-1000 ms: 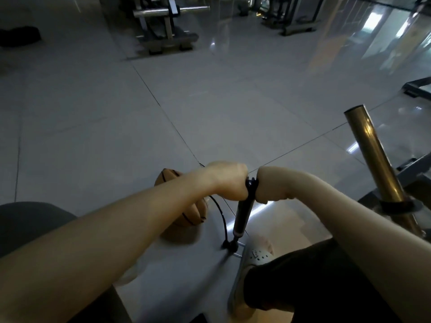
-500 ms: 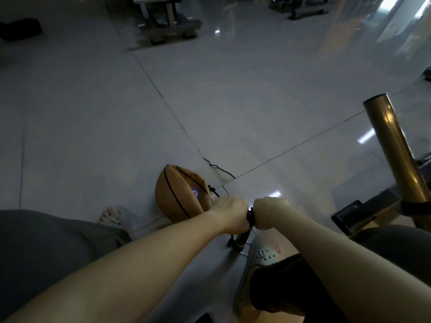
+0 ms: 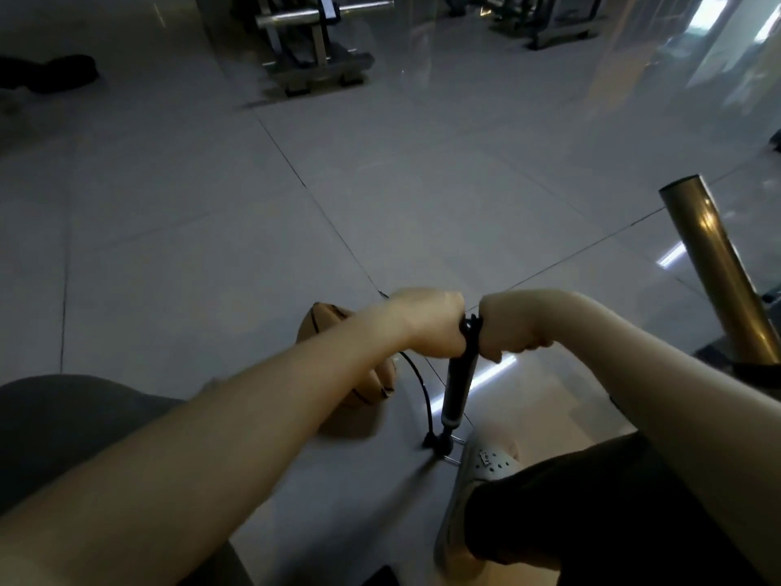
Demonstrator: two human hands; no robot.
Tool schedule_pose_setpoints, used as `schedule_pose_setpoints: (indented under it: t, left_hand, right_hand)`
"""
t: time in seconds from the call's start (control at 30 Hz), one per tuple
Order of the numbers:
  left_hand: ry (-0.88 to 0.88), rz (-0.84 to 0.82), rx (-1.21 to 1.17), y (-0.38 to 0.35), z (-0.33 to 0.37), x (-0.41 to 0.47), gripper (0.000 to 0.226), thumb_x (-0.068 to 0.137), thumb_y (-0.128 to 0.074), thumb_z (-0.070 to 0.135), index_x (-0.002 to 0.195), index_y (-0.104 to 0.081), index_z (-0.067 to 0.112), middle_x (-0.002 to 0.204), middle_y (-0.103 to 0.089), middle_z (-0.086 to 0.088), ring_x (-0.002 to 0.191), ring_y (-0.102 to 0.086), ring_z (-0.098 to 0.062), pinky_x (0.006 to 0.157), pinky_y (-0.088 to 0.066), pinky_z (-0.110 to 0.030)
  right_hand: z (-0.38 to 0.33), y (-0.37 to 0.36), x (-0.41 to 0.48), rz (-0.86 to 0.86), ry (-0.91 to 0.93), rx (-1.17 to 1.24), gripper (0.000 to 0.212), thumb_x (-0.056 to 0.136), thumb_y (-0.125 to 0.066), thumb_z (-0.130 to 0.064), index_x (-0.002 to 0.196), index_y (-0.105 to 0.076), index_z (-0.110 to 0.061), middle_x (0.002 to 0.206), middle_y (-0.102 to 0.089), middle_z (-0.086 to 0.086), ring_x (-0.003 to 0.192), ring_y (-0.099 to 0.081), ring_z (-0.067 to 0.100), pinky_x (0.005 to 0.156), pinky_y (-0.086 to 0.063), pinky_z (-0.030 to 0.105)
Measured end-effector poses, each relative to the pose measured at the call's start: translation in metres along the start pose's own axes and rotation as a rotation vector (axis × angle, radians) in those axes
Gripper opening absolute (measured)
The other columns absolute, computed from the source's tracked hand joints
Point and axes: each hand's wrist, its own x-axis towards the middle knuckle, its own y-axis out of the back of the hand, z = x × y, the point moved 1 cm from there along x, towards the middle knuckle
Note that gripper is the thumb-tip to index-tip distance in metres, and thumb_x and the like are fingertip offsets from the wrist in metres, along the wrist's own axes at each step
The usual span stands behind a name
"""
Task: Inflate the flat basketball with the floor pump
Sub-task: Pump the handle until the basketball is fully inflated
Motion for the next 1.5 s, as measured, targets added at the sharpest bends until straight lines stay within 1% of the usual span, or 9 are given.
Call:
schedule_pose_setpoints:
  t: [0.13, 0.23, 0.3, 0.47, 0.67, 0.83, 1.03, 1.23, 1.5]
  left_hand:
    - [-0.026, -0.016, -0.002, -0.091, -0.006, 0.021, 0.014, 0.084, -0.059, 0.021, 0.071, -0.054, 0.019, 0.068, -0.056, -0.002, 0.062, -0.058, -0.022, 0.055, -0.047, -0.028]
    - [-0.001, 0.020, 0.026, -0.127, -0.009, 0.028, 0.022, 0.082, -0.062, 0.026, 0.066, -0.047, 0.022, 0.066, -0.053, 0.001, 0.063, -0.058, -0.022, 0.065, -0.050, -0.034]
    - [-0.007, 0.034, 0.031, -0.125, -0.010, 0.031, 0.023, 0.083, -0.061, 0.027, 0.067, -0.045, 0.022, 0.067, -0.052, 0.000, 0.062, -0.055, -0.022, 0.059, -0.046, -0.032]
    - [-0.014, -0.086, 0.052, -0.118, -0.001, 0.018, 0.012, 0.085, -0.061, 0.025, 0.079, -0.052, 0.020, 0.074, -0.055, -0.001, 0.070, -0.057, -0.024, 0.062, -0.044, -0.031]
    - [-0.037, -0.071, -0.003, -0.029, -0.002, 0.006, 0.006, 0.087, -0.062, 0.015, 0.081, -0.063, 0.016, 0.072, -0.059, -0.001, 0.062, -0.056, -0.018, 0.054, -0.044, -0.029]
    - [-0.027, -0.093, -0.065, 0.012, 0.001, 0.014, 0.003, 0.084, -0.068, 0.011, 0.082, -0.067, 0.013, 0.069, -0.058, -0.002, 0.058, -0.054, -0.015, 0.052, -0.041, -0.027]
    - [-0.023, -0.033, -0.033, -0.090, -0.010, 0.024, 0.013, 0.080, -0.058, 0.016, 0.067, -0.055, 0.016, 0.066, -0.056, -0.002, 0.062, -0.056, -0.024, 0.051, -0.039, -0.027]
    - [-0.005, -0.033, -0.020, -0.120, -0.015, 0.039, 0.008, 0.080, -0.059, 0.025, 0.075, -0.059, 0.019, 0.076, -0.063, -0.003, 0.069, -0.060, -0.025, 0.054, -0.038, -0.028]
    - [-0.012, -0.113, 0.004, -0.080, -0.002, 0.007, 0.008, 0.084, -0.060, 0.016, 0.077, -0.060, 0.018, 0.072, -0.060, -0.002, 0.061, -0.057, -0.019, 0.052, -0.045, -0.026]
  right_hand:
    - [0.009, -0.076, 0.057, -0.124, -0.032, -0.125, 0.023, 0.086, -0.056, -0.006, 0.064, -0.051, -0.010, 0.058, -0.048, 0.004, 0.049, -0.045, 0.016, 0.051, -0.041, 0.026]
    - [0.012, -0.105, 0.080, -0.044, -0.035, -0.194, 0.024, 0.089, -0.052, -0.012, 0.066, -0.048, -0.014, 0.069, -0.051, 0.002, 0.072, -0.055, 0.020, 0.072, -0.047, 0.030]
    - [0.014, -0.106, 0.082, 0.006, -0.042, -0.193, 0.023, 0.089, -0.052, -0.012, 0.067, -0.047, -0.013, 0.070, -0.050, 0.002, 0.076, -0.056, 0.021, 0.074, -0.048, 0.030]
    - [0.007, -0.111, 0.062, 0.008, -0.080, -0.165, 0.014, 0.091, -0.054, -0.014, 0.077, -0.052, -0.011, 0.075, -0.053, 0.003, 0.080, -0.057, 0.022, 0.075, -0.048, 0.030]
    - [0.004, -0.028, 0.005, 0.039, 0.009, 0.021, 0.018, 0.080, -0.063, -0.007, 0.064, -0.054, -0.007, 0.055, -0.048, 0.006, 0.043, -0.040, 0.018, 0.043, -0.035, 0.024]
    - [0.008, 0.009, -0.007, 0.028, -0.006, 0.075, 0.009, 0.079, -0.064, -0.009, 0.075, -0.058, -0.004, 0.058, -0.047, 0.007, 0.045, -0.038, 0.020, 0.046, -0.034, 0.024]
    - [0.010, -0.080, 0.050, -0.019, -0.005, 0.019, 0.020, 0.084, -0.055, -0.008, 0.065, -0.051, -0.010, 0.061, -0.050, 0.002, 0.052, -0.045, 0.015, 0.053, -0.041, 0.024]
    - [0.016, -0.100, 0.071, 0.069, -0.049, -0.045, 0.018, 0.086, -0.054, -0.014, 0.069, -0.050, -0.015, 0.068, -0.053, -0.001, 0.068, -0.054, 0.018, 0.072, -0.050, 0.030]
    - [0.003, -0.082, 0.029, 0.030, -0.038, -0.049, 0.019, 0.084, -0.061, -0.008, 0.067, -0.053, -0.010, 0.060, -0.051, 0.003, 0.050, -0.046, 0.015, 0.057, -0.044, 0.025]
